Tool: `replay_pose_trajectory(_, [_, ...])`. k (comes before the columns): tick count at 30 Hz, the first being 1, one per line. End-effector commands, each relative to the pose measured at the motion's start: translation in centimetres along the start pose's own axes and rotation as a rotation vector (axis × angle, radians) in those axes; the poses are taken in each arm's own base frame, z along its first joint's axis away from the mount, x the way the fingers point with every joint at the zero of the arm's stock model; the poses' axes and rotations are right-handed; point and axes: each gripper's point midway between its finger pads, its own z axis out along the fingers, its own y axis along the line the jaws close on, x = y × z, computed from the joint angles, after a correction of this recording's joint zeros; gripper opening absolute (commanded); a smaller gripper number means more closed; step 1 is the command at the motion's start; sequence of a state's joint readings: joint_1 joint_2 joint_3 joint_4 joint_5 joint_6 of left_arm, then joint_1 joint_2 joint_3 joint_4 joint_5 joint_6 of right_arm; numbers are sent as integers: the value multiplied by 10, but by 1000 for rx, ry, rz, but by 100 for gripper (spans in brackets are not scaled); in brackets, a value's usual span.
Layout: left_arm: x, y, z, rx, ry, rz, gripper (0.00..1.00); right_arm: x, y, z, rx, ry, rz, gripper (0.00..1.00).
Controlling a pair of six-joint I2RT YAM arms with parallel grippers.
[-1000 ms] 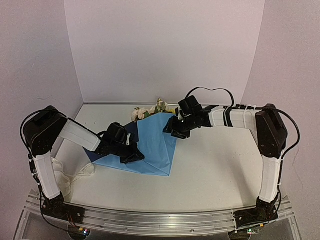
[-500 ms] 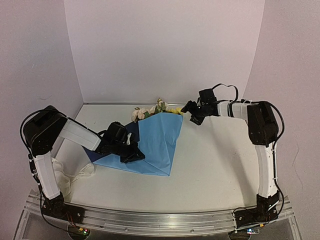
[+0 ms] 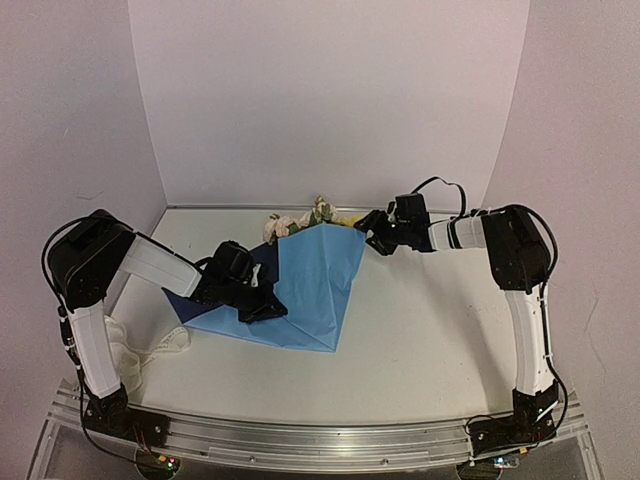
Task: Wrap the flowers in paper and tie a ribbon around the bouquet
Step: Press the fold line of the 2/3-folded wrapping paper.
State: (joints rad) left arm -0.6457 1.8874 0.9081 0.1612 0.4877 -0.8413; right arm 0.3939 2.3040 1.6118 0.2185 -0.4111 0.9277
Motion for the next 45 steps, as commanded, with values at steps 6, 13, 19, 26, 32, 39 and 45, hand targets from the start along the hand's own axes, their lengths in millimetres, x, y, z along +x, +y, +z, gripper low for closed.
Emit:
replay_pose_trajectory(6, [-3, 2, 0, 10, 4, -1, 0, -8, 18, -9, -121, -79, 21, 60])
replay_pose_trajectory(13, [-2, 8, -3, 3, 4, -12, 0, -13, 15, -24, -130, -117, 18, 81])
replay_pose_trajectory(19, [-2, 10, -2, 0, 8, -19, 0, -18, 21, -29, -167, -116, 20, 83])
replay_pose_trajectory(26, [-1, 11, -1, 0, 11, -23, 0, -12, 27, -36, -202, -103, 2, 79])
replay_pose_trajectory(32, [-1, 12, -1, -1, 12, -24, 0, -3, 22, -30, -209, -60, 5, 68])
replay_pose_trajectory(39, [1, 18, 0, -14, 20, -41, 0, 8, 21, -24, -215, -22, 4, 56])
replay_pose_trajectory(45, [-1, 20, -1, -19, 21, -41, 0, 16, 22, -21, -215, -2, -6, 53])
